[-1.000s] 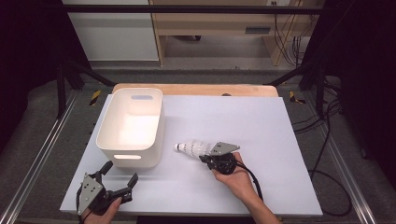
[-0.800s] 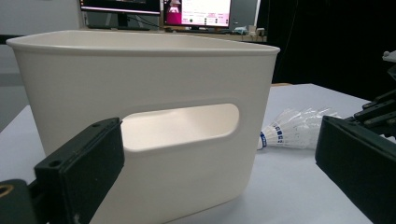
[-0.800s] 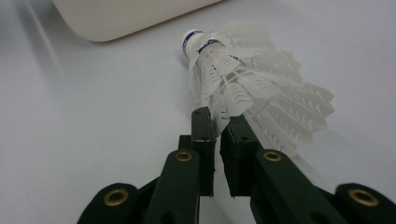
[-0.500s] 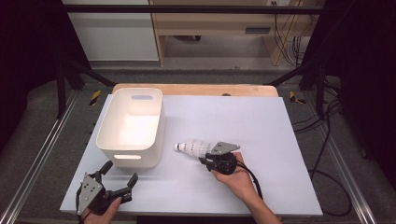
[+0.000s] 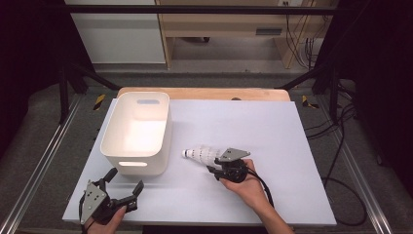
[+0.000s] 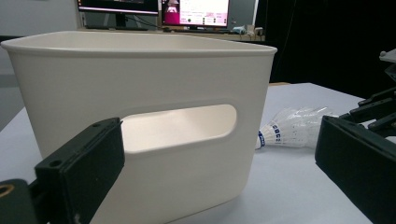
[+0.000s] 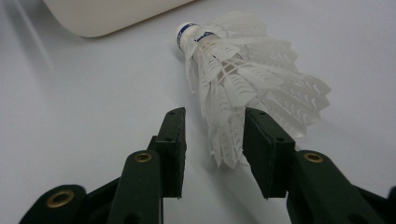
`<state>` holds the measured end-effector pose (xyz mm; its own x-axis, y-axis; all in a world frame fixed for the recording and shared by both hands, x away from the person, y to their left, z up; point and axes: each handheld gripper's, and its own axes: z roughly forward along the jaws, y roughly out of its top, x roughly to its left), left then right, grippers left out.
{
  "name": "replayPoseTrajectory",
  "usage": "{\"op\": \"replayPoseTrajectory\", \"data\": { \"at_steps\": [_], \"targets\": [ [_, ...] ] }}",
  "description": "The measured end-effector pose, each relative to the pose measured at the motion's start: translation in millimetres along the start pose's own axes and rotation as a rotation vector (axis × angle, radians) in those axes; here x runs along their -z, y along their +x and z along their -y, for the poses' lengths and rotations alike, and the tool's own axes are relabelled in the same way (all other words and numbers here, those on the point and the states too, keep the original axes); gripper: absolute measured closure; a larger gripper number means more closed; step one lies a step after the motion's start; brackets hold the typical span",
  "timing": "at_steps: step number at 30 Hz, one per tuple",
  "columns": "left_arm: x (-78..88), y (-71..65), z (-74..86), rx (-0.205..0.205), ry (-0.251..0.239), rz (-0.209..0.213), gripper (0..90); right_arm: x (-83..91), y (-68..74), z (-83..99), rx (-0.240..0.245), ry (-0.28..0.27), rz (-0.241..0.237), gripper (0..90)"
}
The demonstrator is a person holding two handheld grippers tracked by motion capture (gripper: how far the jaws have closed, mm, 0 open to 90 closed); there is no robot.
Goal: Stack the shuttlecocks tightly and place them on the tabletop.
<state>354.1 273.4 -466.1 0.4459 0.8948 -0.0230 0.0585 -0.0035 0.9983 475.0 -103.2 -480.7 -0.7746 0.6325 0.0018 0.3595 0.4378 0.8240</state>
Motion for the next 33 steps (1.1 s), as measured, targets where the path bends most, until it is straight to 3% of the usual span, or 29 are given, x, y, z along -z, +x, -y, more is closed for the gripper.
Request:
{"op": "replayPoseTrajectory", "data": {
  "at_steps": [33],
  "targets": [
    [-0.4, -0.3, -0.9, -0.005, -0.003, 0.01, 1.5, 6.0, 4.2, -1.3, -0.002, 0.008, 0.028, 32.2]
  ]
}}
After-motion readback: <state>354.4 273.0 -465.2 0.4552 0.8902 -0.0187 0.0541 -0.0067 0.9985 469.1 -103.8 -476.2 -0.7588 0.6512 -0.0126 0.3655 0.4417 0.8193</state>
